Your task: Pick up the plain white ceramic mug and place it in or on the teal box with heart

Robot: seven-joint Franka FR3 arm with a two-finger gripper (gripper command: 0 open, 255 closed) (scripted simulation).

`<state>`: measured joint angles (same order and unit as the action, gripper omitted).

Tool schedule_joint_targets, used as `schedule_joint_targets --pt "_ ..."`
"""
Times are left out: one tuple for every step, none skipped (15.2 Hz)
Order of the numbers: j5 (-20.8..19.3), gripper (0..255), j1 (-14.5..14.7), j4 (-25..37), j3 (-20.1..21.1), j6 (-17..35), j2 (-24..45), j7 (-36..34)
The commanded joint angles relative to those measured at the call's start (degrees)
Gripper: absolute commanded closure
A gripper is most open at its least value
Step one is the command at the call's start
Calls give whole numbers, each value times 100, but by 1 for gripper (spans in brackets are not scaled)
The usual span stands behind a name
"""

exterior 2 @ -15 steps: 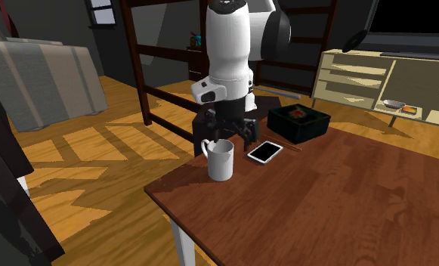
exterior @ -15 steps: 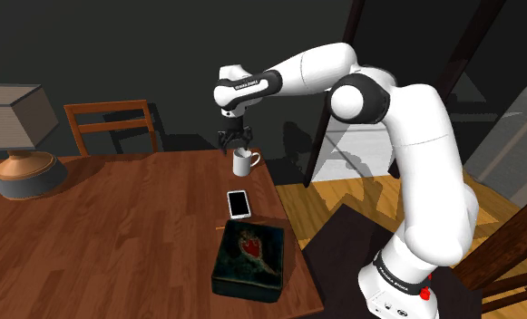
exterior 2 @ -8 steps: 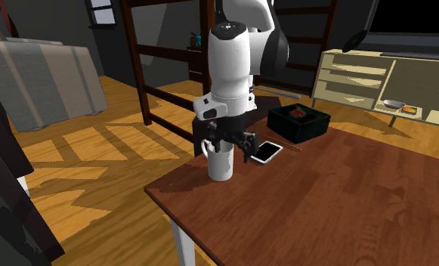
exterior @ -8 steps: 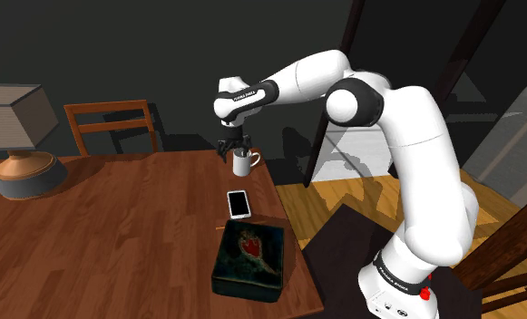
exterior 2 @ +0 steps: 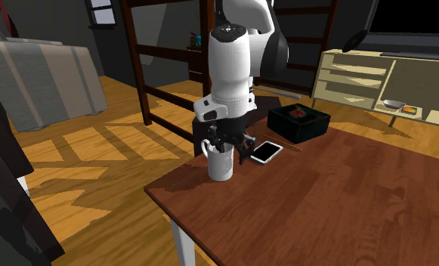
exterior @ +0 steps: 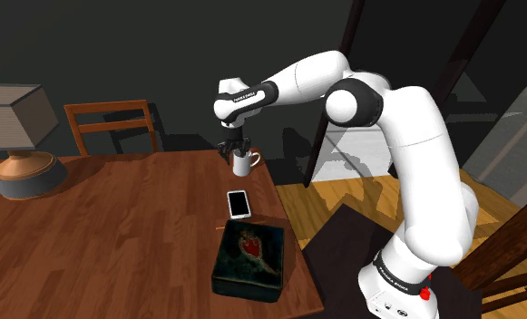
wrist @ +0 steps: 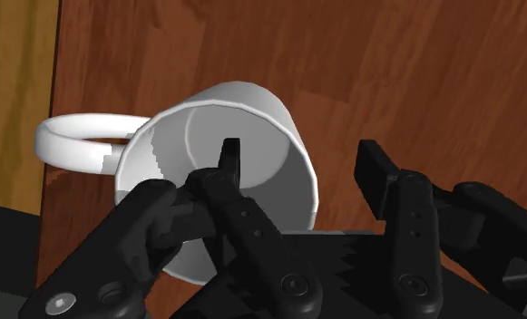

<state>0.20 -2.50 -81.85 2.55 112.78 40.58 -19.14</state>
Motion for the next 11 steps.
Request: schedule_joint_targets --pt "0 255 0 0 0 0 0 0" --pt "0 255 0 0 0 0 0 0" --pt "0 255 0 0 0 0 0 0" --pt "0 255 0 0 0 0 0 0" --pt "0 255 0 0 0 0 0 0" --pt "0 255 0 0 0 0 0 0" --pt "0 255 0 0 0 0 0 0" --pt "0 255 0 0 0 0 0 0" --pt "0 255 0 -2 0 1 0 0" --pt "1 255 -1 13 1 -52 -39 -1" --pt "2 255 -1 29 2 -106 -78 -2"
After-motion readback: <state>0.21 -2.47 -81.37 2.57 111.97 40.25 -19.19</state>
